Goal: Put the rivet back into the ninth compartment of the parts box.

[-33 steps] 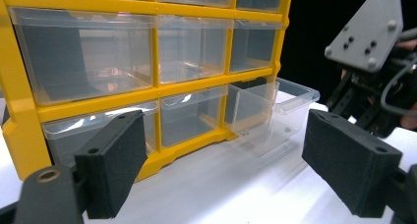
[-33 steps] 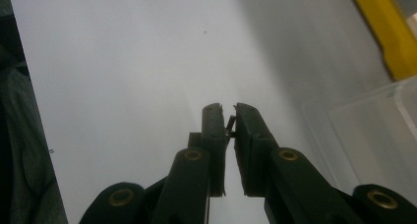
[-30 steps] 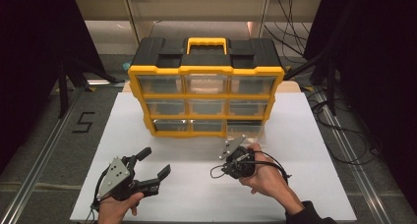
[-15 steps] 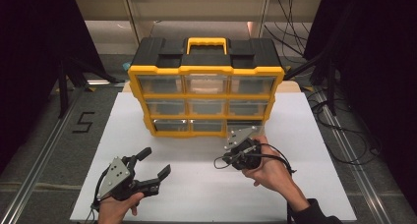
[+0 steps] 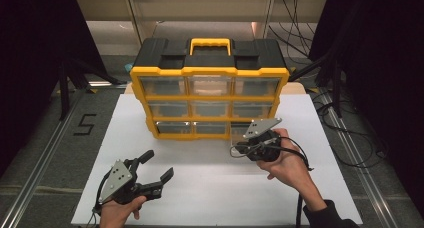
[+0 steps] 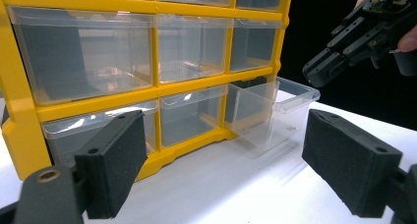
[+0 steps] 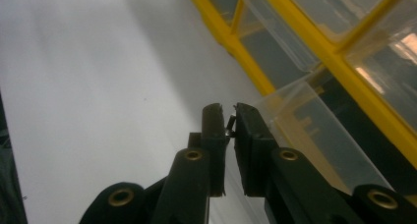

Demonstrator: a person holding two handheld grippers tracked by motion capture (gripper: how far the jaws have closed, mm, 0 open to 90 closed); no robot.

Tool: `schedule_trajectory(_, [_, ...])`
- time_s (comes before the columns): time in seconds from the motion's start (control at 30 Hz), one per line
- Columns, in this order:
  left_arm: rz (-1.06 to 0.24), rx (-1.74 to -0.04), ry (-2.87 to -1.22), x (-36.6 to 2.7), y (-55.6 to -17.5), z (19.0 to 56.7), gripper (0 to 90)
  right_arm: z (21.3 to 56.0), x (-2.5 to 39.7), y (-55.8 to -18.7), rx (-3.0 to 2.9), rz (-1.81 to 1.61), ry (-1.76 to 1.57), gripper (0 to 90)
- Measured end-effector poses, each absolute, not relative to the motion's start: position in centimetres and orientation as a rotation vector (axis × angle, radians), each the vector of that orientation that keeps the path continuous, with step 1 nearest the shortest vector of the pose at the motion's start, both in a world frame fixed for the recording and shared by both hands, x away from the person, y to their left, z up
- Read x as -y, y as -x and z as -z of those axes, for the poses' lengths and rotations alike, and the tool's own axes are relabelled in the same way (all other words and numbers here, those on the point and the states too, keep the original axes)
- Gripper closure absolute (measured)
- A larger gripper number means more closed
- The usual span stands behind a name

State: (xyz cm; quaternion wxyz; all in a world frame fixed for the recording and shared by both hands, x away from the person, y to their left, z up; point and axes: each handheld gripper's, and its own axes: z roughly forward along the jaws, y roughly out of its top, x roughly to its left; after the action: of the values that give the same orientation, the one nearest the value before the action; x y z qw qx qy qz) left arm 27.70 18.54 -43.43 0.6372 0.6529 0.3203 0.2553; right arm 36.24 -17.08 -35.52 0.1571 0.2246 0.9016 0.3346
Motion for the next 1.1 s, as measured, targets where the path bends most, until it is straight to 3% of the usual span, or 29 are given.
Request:
schedule_trajectory(0.9, [-0.582,-0.729,-1.497,-18.5,-27.7,43.5,16.2,38.0,19.6,-39.8,-2.463,-0.968,-0.836,82.7])
schedule_trajectory(0.97, [-0.585,-0.727,-1.498,-18.5,-27.7,43.5,16.2,38.2,19.7,-40.0,-2.464,-0.981,-0.845,78.7])
schedule_trajectory(1.0, [-0.584,-0.726,-1.498,-18.5,-27.7,43.5,16.3,38.5,19.7,-40.2,-2.458,-0.979,-0.858,67.5])
schedule_trajectory(1.03, [-0.584,-0.726,-1.498,-18.5,-27.7,43.5,16.2,38.5,19.7,-40.2,-2.458,-0.979,-0.858,67.5])
schedule_trajectory(1.1, [-0.581,-0.728,-1.496,-18.5,-27.7,43.5,16.2,38.6,19.9,-40.2,-2.445,-1.006,-0.942,56.1])
